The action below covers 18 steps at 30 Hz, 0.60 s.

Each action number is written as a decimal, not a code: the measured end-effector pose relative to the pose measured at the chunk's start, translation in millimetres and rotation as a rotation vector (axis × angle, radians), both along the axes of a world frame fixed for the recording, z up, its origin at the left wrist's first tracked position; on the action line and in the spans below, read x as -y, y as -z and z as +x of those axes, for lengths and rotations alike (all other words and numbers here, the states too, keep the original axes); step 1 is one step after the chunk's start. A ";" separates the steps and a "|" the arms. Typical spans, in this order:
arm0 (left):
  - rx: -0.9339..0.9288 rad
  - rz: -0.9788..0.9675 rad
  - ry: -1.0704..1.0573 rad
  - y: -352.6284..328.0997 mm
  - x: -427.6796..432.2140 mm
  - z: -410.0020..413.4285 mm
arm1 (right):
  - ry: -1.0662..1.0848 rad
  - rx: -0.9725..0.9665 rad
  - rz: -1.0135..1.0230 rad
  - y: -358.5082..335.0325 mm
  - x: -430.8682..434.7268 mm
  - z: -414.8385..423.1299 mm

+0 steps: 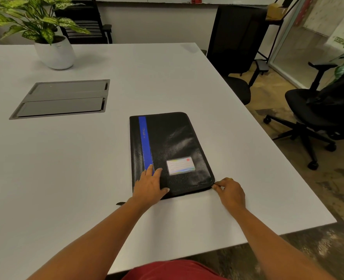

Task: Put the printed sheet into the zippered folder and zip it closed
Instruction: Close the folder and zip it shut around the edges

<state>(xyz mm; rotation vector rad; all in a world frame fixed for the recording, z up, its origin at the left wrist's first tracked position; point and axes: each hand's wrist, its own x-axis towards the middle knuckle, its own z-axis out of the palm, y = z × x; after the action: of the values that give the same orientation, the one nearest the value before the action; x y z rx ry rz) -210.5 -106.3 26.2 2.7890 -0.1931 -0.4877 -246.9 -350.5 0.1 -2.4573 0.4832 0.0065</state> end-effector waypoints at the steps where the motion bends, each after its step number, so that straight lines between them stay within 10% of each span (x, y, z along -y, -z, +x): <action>1: -0.025 -0.002 -0.011 1.9 3.1 1.5 | 0.000 -0.005 0.028 -0.6 2.7 2.2; 18: -0.247 0.118 -0.141 36.4 9.8 7.2 | -0.231 -0.084 0.094 2.2 34.0 25.2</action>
<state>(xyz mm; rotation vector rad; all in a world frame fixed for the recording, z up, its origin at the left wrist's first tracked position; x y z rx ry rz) -203.3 -116.1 -10.3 2.7956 0.0896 -0.8240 -221.7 -384.6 -2.1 -2.4137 0.2265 0.2240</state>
